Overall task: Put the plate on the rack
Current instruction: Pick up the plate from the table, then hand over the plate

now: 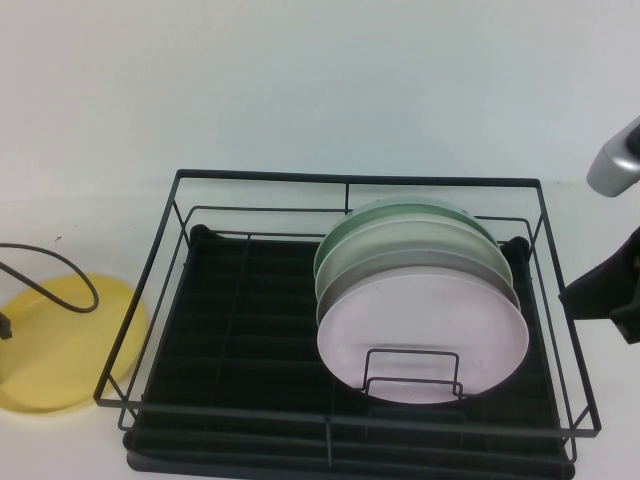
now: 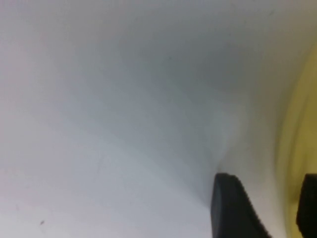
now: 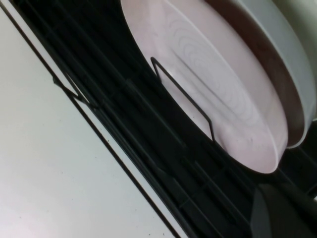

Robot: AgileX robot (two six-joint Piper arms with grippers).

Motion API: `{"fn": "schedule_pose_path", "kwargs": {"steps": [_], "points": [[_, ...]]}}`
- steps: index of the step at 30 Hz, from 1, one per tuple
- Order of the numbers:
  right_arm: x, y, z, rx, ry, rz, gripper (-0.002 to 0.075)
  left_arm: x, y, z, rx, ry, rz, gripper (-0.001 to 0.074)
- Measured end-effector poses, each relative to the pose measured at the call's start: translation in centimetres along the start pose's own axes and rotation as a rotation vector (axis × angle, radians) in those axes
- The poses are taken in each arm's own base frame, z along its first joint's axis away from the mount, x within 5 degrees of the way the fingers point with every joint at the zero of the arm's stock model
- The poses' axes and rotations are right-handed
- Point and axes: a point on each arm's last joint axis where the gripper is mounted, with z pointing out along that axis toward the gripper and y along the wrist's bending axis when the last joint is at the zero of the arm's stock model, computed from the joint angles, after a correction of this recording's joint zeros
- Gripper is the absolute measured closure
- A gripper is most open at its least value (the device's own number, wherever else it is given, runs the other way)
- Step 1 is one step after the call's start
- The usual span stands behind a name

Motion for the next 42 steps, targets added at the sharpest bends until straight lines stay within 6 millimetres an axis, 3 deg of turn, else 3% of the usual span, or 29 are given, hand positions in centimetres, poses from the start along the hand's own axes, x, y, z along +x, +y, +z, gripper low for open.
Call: {"fn": "schedule_pose_path", "kwargs": {"steps": [3, 5, 6, 10, 15, 21, 27, 33, 37, 42], "points": [[0.0, 0.0, 0.0, -0.002, -0.005, 0.000, 0.0724, 0.1, 0.1, 0.9, 0.000, 0.022, -0.004, 0.0505], [-0.1, 0.0, 0.0, -0.004, -0.006, 0.002, 0.0725, 0.1, 0.2, 1.2, 0.004, 0.022, 0.006, 0.0683], [-0.1, 0.0, 0.0, -0.005, -0.007, 0.003, 0.0725, 0.0, 0.1, 1.2, 0.011, 0.016, 0.018, 0.0728], [-0.1, 0.1, 0.0, -0.006, -0.009, 0.004, 0.0725, -0.5, -0.5, 0.2, 0.057, -0.044, 0.013, 0.0735], [-0.1, 0.1, 0.0, -0.009, -0.013, 0.007, 0.0725, -1.4, -1.3, -4.4, 0.067, -0.237, 0.027, 0.0735], [-0.3, 0.1, 0.0, -0.006, -0.035, 0.009, 0.0725, -0.8, -2.5, -13.4, 0.027, -0.542, 0.070, 0.0735], [-0.9, 0.3, 0.0, -0.033, -0.099, 0.047, 0.0725, 3.0, -5.0, -21.7, 0.080, -0.746, 0.132, 0.0735], [-2.4, 1.4, -0.4, -0.164, -0.264, 0.062, 0.0703, 8.9, -10.7, -26.9, 0.243, -0.820, 0.368, 0.0734], [-3.8, 2.4, -1.2, -0.295, -0.432, 0.073, 0.0608, 12.5, -13.1, -29.1, 0.343, -0.855, 0.488, 0.0734], [-4.9, 3.4, -2.2, -0.438, -0.568, 0.108, 0.0402, 15.1, -13.6, -31.0, 0.411, -0.907, 0.518, 0.0734]]}}
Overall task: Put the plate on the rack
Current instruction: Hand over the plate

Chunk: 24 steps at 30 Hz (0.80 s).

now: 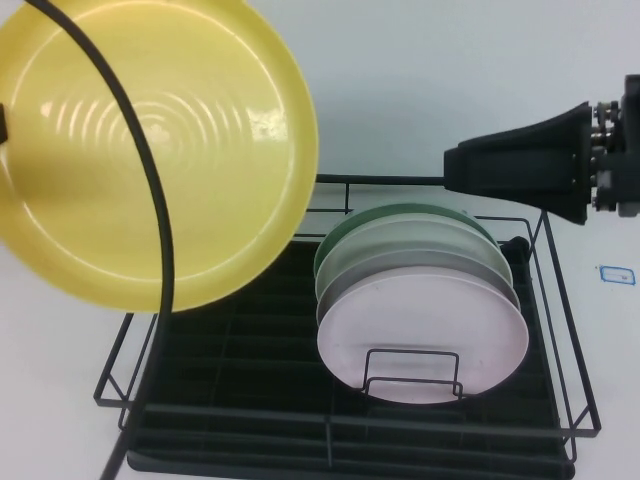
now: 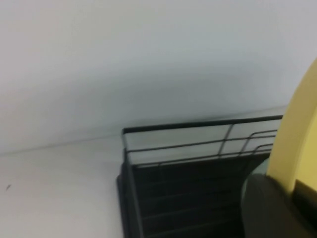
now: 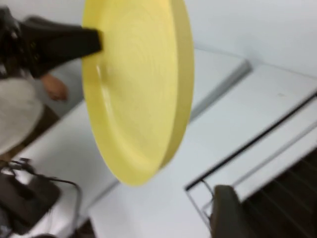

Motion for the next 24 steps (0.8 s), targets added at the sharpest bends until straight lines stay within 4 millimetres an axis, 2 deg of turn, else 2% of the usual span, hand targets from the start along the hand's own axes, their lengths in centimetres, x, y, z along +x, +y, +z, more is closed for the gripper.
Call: {"fn": "schedule_pose_path", "kwargs": {"steps": [3, 6, 17, 24], "points": [[-0.2, 0.5, 0.0, -0.054, -0.020, 0.014, 0.0328, 0.1, -0.5, -0.7, 0.020, 0.000, 0.005, 0.0734], [-0.5, 1.0, -0.1, -0.112, -0.053, 0.024, 0.0308, 0.2, -0.8, -0.9, 0.043, 0.009, -0.009, 0.0734], [-1.3, 1.8, -0.3, -0.199, -0.140, -0.006, 0.0298, 0.0, -2.0, -0.5, 0.146, -0.005, -0.011, 0.0734], [-1.4, 1.1, 0.2, -0.230, -0.169, 0.011, 0.0298, 0.1, -2.5, 1.5, 0.206, 0.028, -0.018, 0.0734]]}}
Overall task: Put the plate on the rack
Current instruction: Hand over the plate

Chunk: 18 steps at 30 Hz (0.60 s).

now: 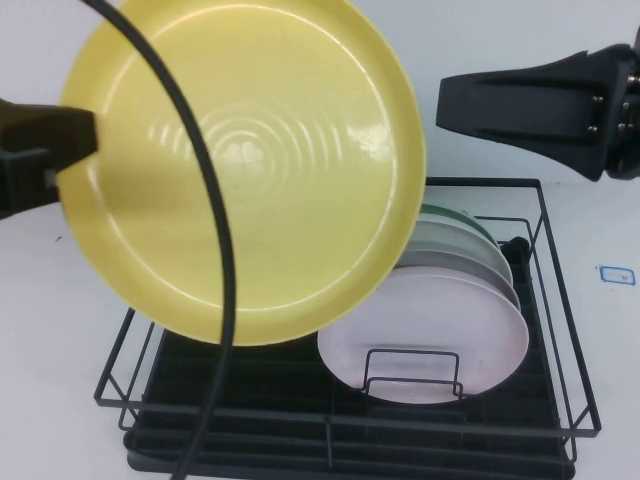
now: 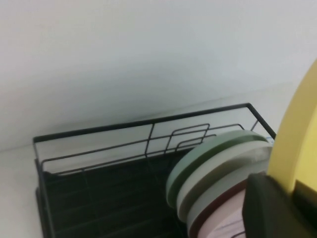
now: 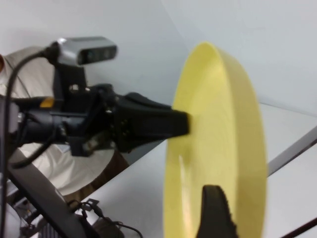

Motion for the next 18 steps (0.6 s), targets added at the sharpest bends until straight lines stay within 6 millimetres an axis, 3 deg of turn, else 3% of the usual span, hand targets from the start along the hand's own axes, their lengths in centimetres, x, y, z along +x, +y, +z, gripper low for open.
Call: {"fn": "schedule_pose_path", "kwargs": {"steps": [14, 16, 18], "points": [[0.3, -0.9, 0.3, -0.006, 0.013, 0.023, 0.0300, -0.1, -1.8, 2.0, 0.105, -0.011, 0.038, 0.0734], [0.4, -1.1, 0.4, -0.010, 0.020, 0.026, 0.0353, 0.2, -1.9, 2.3, 0.121, 0.029, 0.035, 0.0733], [0.6, -1.3, 0.5, -0.028, 0.033, 0.005, 0.0500, 0.5, -2.0, 2.6, 0.140, 0.062, 0.026, 0.0730]]}}
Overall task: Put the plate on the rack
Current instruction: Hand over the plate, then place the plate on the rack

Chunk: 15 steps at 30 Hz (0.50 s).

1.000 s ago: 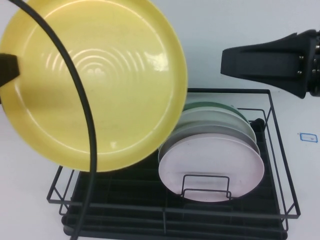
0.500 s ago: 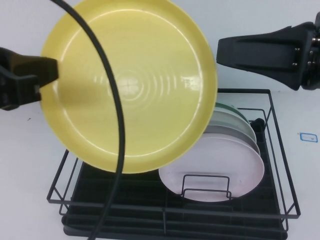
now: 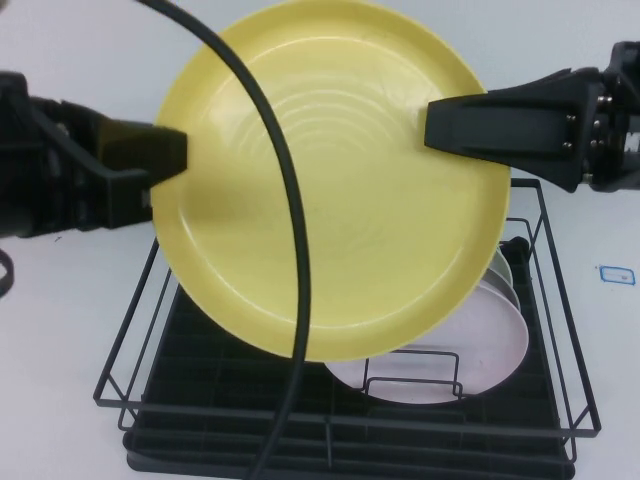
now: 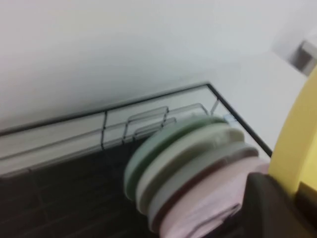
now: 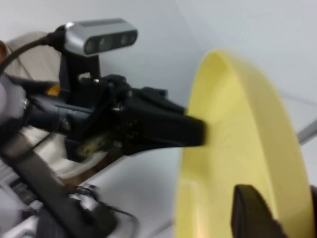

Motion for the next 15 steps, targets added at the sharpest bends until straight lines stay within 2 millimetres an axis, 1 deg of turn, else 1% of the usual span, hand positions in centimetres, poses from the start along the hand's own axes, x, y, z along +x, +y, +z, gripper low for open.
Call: {"fn": "schedule_pose_path", "kwargs": {"steps": [1, 3, 7, 9, 12, 14, 15], "points": [[0.1, 0.0, 0.0, 0.001, 0.006, -0.025, 0.0557, 0.0, -0.1, 0.2, 0.013, 0.004, -0.008, 0.0720], [0.2, -0.5, -0.1, 0.024, 0.017, -0.069, 0.0586, -0.2, -0.6, 0.1, 0.069, -0.016, -0.032, 0.0663], [0.3, -0.8, -0.2, 0.046, 0.032, -0.152, 0.0626, -0.9, -1.6, -0.3, 0.166, -0.098, -0.061, 0.0482], [0.8, -0.4, 0.0, 0.003, 0.077, -0.206, 0.0630, -1.3, -2.1, -1.0, 0.203, -0.144, -0.078, 0.0370], [1.1, -0.6, 0.0, 0.025, 0.150, -0.306, 0.0631, -1.9, -2.3, -2.0, 0.184, -0.229, -0.090, 0.0209], [1.4, -1.0, -0.1, 0.072, 0.221, -0.387, 0.0631, -2.4, -2.4, -3.2, 0.154, -0.303, -0.083, 0.0134], [1.5, -1.3, -0.3, 0.112, 0.257, -0.435, 0.0631, -2.6, -2.5, -3.8, 0.137, -0.344, -0.081, 0.0120]]}}
